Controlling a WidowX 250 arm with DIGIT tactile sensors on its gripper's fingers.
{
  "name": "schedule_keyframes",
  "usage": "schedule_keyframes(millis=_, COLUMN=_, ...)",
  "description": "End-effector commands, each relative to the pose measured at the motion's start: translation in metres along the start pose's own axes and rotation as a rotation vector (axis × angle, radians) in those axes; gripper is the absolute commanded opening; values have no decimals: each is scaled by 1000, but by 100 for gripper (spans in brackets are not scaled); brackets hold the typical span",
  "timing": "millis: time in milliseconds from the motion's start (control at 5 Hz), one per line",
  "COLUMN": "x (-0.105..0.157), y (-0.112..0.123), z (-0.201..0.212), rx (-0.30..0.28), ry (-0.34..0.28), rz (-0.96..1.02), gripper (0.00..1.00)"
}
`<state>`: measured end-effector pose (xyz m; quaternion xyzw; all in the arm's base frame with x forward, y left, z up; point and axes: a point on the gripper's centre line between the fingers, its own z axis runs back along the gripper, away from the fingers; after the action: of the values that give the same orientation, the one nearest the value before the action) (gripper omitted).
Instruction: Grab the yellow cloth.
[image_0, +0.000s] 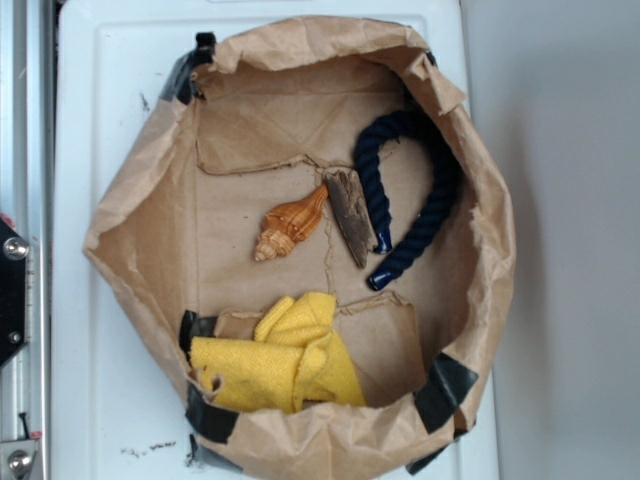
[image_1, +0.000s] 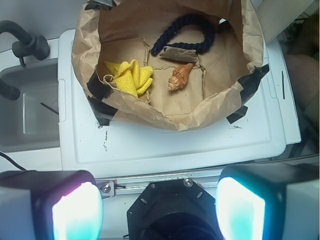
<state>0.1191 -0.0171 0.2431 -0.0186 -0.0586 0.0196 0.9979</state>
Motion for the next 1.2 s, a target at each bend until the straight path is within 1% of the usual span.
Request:
schedule_keyframes(millis=0, x=0, y=0, z=0, rx=0, ry=0, rz=0, gripper=100)
schedule_keyframes(millis=200, x=39, y=-15, z=0, rx=-5, ry=-20, rz=18, gripper=100)
schedule_keyframes(millis=400, x=77, y=-19, z=1, rx=-34, ry=-61, rz=70, gripper=100)
schedule_keyframes(millis=600, x=108, y=-5, z=-33, rx=-24, ry=-69, rz=91, gripper=100)
schedule_keyframes(millis=800, x=126, y=23, z=-69, rx=30, ry=-93, rz=125, gripper=100)
schedule_keyframes(millis=1000, x=130, y=41, z=-95, rx=51, ry=-64, rz=159, gripper=100)
